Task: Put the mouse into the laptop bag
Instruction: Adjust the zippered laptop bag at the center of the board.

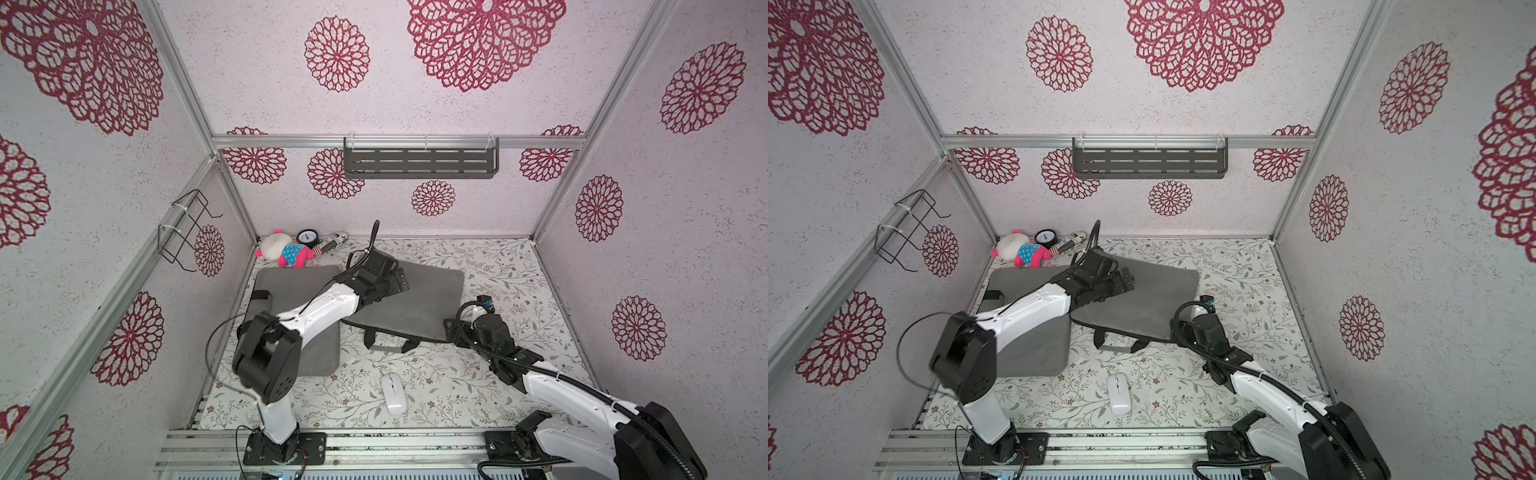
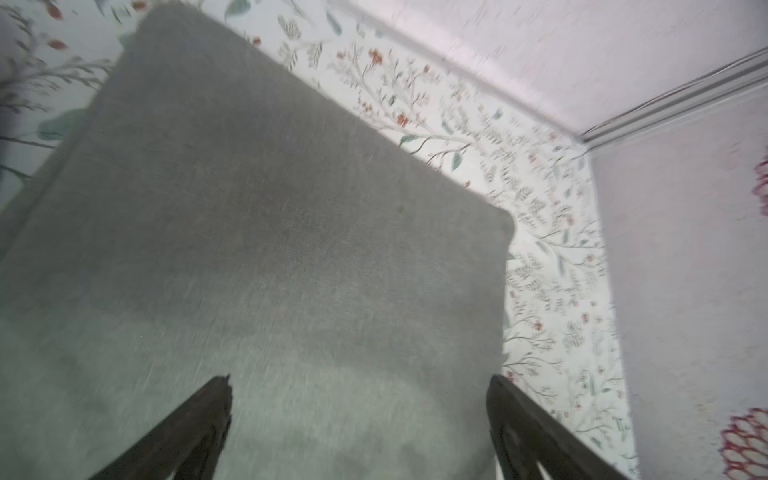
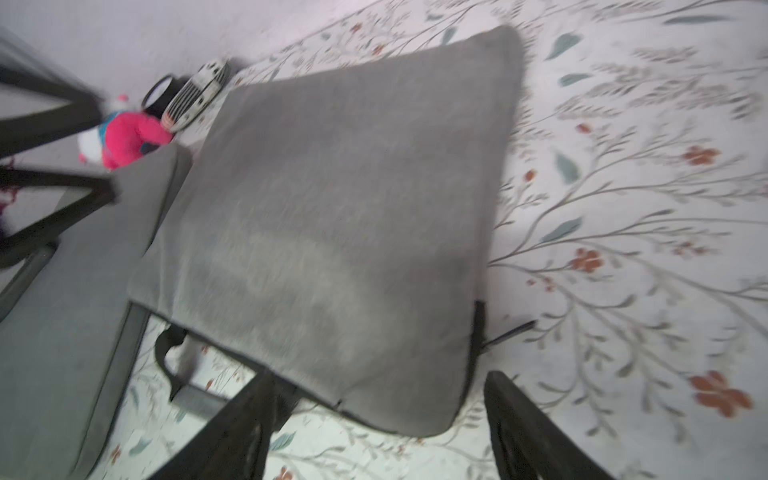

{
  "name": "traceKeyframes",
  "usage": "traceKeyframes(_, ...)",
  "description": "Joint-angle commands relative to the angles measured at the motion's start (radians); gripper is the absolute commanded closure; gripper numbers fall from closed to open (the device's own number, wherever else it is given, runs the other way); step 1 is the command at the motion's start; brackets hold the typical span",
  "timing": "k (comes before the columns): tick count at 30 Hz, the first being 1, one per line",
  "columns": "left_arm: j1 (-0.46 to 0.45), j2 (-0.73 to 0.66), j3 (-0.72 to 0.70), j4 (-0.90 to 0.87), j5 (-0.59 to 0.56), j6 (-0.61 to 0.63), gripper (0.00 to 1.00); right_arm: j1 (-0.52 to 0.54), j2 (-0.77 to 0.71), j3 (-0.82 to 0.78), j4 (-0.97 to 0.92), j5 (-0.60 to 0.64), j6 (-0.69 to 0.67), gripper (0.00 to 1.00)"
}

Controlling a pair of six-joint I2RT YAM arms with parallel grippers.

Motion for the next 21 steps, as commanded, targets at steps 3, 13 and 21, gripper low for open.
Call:
traceKeyframes(3, -0.040, -0.085, -0.225, 0.155, -0.067, -0.161, 0.02, -0.163, 0.048, 0.005, -0.029, 0.008, -0.047, 0.25)
traceKeyframes(13, -0.039, 0.026, -0.262, 0.209, -0.012, -0.246, 0.02, -0.208, 0.153, 0.037, 0.088, -0.048, -0.108, 0.30)
traceKeyframes(21, -0.029, 0.166, -0.177, 0.177, 0.000, -0.253, 0.02, -0.210, 0.434, 0.144, 0.237, -0.259, -0.075, 0.20)
